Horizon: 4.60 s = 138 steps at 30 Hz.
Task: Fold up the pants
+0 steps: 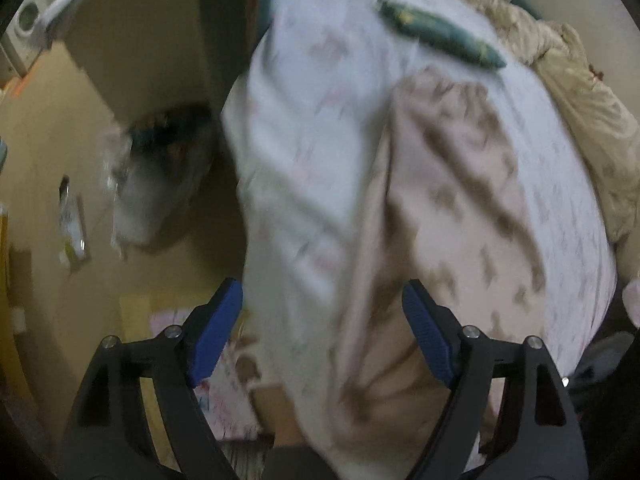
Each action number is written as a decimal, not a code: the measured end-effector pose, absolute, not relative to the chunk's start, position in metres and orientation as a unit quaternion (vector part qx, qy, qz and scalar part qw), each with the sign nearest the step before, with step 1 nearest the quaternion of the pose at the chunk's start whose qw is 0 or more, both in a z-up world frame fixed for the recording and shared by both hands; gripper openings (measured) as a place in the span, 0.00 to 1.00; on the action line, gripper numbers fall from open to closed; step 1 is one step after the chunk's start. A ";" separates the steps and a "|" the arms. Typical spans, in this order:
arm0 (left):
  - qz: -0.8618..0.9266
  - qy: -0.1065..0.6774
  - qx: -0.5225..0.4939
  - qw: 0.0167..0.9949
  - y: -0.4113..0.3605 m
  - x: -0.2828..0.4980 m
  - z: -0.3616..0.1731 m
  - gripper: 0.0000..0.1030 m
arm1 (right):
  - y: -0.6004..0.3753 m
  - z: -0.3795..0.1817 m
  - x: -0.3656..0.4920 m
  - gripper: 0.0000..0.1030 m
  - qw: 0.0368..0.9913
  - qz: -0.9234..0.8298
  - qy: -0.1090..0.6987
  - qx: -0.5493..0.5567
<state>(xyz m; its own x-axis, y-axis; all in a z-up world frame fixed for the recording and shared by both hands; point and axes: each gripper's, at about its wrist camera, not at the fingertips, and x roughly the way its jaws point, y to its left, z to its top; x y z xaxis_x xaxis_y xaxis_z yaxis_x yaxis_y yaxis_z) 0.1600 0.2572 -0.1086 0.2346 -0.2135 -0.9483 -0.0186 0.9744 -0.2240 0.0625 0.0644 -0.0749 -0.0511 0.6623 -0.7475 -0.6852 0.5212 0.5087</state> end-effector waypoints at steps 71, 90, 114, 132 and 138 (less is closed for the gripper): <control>-0.242 0.338 -0.119 0.902 0.036 0.047 0.250 0.00 | -0.340 0.215 0.044 0.03 0.869 0.292 0.338 0.214; -0.130 0.327 -0.097 0.931 0.029 0.142 0.255 0.00 | -0.292 0.272 0.169 0.03 0.905 0.268 0.305 0.125; -0.091 0.618 -0.106 0.774 0.018 -0.001 -0.046 0.00 | -0.316 -0.078 0.022 0.04 0.720 0.232 0.633 0.166; -0.044 0.612 -0.010 0.789 -0.009 0.018 -0.076 0.52 | -0.267 -0.087 0.044 0.49 0.754 0.172 0.634 0.015; -0.045 0.705 -0.002 0.707 -0.031 0.013 -0.150 0.52 | -0.236 -0.166 0.044 0.40 0.691 0.142 0.707 -0.048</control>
